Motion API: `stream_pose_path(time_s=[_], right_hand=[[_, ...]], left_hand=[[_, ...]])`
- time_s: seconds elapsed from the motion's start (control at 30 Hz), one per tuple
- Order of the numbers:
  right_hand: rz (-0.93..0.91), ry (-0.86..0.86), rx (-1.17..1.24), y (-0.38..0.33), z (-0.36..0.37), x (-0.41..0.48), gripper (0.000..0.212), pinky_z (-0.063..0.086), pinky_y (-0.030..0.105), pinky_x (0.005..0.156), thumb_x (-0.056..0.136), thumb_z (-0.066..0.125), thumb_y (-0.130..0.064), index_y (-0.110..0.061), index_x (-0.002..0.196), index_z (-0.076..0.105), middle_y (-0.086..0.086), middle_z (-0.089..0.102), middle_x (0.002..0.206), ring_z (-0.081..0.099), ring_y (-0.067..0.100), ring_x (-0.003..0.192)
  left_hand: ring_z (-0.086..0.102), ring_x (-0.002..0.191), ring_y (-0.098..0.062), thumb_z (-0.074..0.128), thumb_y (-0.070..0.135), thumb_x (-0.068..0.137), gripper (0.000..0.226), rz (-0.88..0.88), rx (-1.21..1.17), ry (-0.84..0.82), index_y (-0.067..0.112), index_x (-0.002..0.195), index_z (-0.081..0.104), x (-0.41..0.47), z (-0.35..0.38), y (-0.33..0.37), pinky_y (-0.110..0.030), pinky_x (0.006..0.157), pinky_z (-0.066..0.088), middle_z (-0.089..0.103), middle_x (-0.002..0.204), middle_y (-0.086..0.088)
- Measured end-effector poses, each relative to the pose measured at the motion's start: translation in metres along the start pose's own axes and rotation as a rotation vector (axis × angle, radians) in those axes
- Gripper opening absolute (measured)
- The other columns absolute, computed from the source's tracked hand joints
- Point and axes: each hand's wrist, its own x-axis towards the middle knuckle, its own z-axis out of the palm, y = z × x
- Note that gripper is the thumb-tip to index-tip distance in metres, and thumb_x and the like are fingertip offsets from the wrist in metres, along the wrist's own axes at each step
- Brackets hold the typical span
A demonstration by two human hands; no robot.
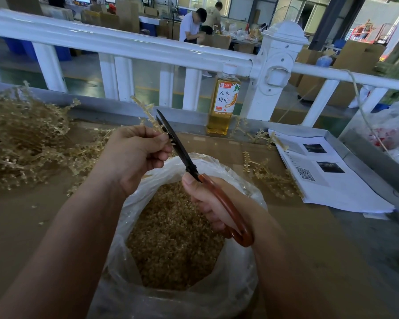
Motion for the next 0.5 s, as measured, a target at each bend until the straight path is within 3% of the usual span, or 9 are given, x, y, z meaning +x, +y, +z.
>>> stream_pose_path(time_s=[0.1, 0.2, 0.3, 0.5], right_hand=[[-0.067, 0.176, -0.306, 0.0032, -0.0014, 0.0039, 0.03, 0.032, 0.006, 0.036, 0.093, 0.034, -0.05, -0.03, 0.072, 0.043, -0.007, 0.048, 0.047, 0.043, -0.004, 0.031], [-0.054, 0.145, -0.437, 0.0038, -0.0031, 0.0021, 0.031, 0.037, 0.016, 0.041, 0.087, 0.033, -0.06, -0.034, 0.074, 0.043, -0.007, 0.046, 0.055, 0.042, 0.001, 0.034], [-0.035, 0.113, -0.447, 0.0059, -0.0066, 0.0029, 0.036, 0.037, 0.022, 0.044, 0.075, 0.032, -0.071, -0.036, 0.076, 0.042, -0.004, 0.043, 0.059, 0.039, 0.005, 0.041], [-0.039, 0.094, -0.499, 0.0071, -0.0061, 0.0043, 0.044, 0.037, 0.017, 0.039, 0.059, 0.032, -0.077, -0.036, 0.072, 0.039, -0.005, 0.042, 0.056, 0.038, 0.0, 0.032]], left_hand=[[0.052, 0.039, -0.007, 0.054, -0.004, 0.086, 0.022, 0.017, -0.012, 0.012, 0.006, 0.067, 0.051, -0.0002, 0.0007, -0.0004, -0.015, 0.04, 0.042, 0.059, 0.046, 0.0], [0.052, 0.039, -0.007, 0.053, -0.003, 0.087, 0.026, 0.043, -0.02, 0.032, 0.008, 0.064, 0.051, -0.0001, 0.001, -0.0003, -0.015, 0.04, 0.042, 0.06, 0.046, 0.0], [0.052, 0.04, -0.007, 0.051, -0.003, 0.089, 0.026, 0.067, -0.016, 0.055, 0.008, 0.066, 0.05, 0.0005, 0.0013, -0.0002, -0.015, 0.041, 0.042, 0.06, 0.046, 0.002], [0.053, 0.04, -0.008, 0.049, -0.004, 0.09, 0.027, 0.065, -0.053, 0.107, 0.011, 0.066, 0.047, 0.0018, 0.0004, 0.0014, -0.015, 0.041, 0.042, 0.06, 0.046, 0.002]])
